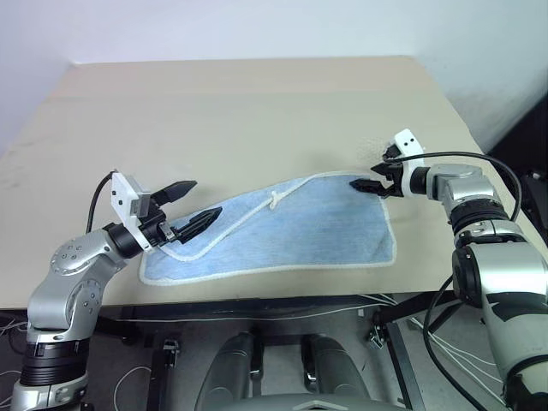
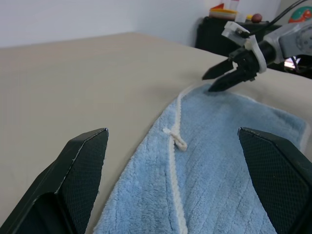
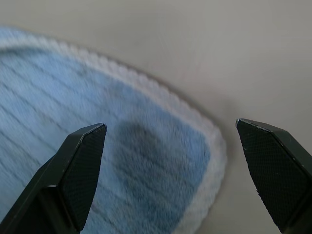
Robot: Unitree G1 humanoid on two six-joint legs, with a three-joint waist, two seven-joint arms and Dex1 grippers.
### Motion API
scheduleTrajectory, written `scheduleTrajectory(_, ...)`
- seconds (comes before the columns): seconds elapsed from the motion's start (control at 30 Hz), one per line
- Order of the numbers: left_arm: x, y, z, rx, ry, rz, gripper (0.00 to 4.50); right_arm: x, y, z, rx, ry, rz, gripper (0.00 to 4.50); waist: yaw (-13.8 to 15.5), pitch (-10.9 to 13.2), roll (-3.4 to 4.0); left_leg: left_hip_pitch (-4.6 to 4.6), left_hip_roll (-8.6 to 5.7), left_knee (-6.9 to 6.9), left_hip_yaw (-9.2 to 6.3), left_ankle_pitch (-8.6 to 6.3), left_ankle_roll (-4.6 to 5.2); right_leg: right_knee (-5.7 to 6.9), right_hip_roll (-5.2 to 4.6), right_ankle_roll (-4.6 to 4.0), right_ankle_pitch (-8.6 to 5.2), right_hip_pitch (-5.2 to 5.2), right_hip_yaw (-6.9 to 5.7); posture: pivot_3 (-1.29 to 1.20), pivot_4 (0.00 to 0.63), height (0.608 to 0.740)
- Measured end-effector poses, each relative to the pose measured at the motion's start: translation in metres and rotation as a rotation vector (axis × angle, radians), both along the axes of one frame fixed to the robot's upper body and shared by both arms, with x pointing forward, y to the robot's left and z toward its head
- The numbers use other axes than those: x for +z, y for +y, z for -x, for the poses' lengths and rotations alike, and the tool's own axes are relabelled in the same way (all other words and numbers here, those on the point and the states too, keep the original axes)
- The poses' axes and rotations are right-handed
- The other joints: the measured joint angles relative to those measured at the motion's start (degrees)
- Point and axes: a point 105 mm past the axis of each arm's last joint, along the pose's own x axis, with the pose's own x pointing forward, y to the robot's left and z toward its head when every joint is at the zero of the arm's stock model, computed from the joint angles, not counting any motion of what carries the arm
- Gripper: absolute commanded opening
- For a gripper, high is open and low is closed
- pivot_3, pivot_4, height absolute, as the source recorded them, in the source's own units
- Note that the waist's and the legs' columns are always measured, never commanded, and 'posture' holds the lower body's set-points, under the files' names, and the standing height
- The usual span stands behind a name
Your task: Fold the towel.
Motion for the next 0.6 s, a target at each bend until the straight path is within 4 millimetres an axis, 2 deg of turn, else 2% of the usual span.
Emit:
scheduleTrajectory(0.33, -0.001, 0.002, 0.0, 0.013, 0.005, 0.018, 4.47, -0.004, -0.005, 0.002, -0.055, 0.064, -0.046, 4.5, -0.01, 0.0, 0.0, 0.01, 0.0, 0.0, 0.0, 0.0, 0.0, 0.01, 0.0, 0.0, 0.0, 0.01, 0.0, 0.0, 0.15, 0.735)
scheduleTrajectory(0.6, -0.002, 0.002, -0.002, 0.027, 0.029, 0.051, 4.47, -0.002, 0.011, -0.001, -0.029, 0.08, -0.081, 4.5, -0.06, 0.0, 0.0, 0.01, 0.0, 0.0, 0.0, 0.0, 0.0, 0.02, 0.0, 0.01, 0.01, 0.0, 0.0, 0.0, 0.15, 0.735)
